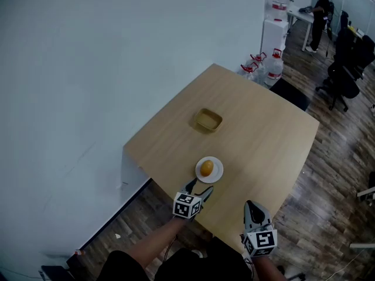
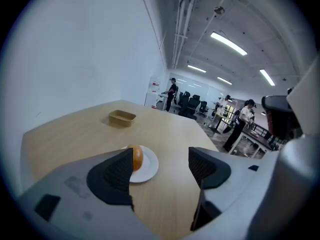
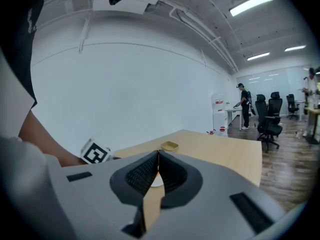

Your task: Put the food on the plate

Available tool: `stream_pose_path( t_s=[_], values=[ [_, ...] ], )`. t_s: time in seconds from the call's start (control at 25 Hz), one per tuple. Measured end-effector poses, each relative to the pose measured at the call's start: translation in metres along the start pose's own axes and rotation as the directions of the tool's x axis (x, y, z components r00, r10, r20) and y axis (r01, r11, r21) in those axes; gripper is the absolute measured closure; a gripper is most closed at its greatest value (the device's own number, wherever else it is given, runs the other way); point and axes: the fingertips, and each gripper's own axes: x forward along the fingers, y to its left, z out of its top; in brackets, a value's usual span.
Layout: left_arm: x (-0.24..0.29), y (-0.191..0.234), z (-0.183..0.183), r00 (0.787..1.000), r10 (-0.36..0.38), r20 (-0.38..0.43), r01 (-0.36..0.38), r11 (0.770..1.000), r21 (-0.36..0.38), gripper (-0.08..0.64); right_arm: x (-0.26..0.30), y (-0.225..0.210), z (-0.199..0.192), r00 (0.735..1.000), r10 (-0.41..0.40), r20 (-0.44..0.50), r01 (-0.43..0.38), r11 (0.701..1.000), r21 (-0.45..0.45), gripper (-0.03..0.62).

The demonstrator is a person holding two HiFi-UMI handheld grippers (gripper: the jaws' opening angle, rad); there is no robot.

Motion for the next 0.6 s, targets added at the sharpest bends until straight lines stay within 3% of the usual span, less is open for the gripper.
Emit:
stream_pose_path(
  t_s=[0.12,0.24,0.44,0.48,0.6],
  values=[
    [-0.032,-0.020,-0.004,0.998,-0.036,0.045,0.037,0.999,-0.026,0.240,-0.012,0.000,-0.004,0.999,-0.050,-0.012,0.050,0.999,0.007,0.532],
    [-0.078,-0.053,0.007,0.990,-0.080,0.112,0.077,0.997,0.032,0.241,-0.034,0.015,-0.006,0.998,-0.068,-0.002,0.068,0.998,0.004,0.532],
    [-0.165,-0.120,0.028,0.941,-0.205,0.268,0.197,0.979,0.057,0.241,-0.069,0.058,-0.009,0.997,-0.068,0.031,0.067,0.998,0.007,0.532],
    [-0.180,-0.127,0.027,0.938,-0.207,0.279,0.199,0.978,0.059,0.241,-0.077,0.066,-0.005,0.996,-0.069,0.057,0.068,0.997,0.022,0.532],
    [-0.219,-0.130,0.018,0.952,-0.140,0.271,0.131,0.990,0.049,0.249,-0.099,0.098,0.012,0.991,-0.051,0.124,0.048,0.998,0.028,0.532]
  ],
)
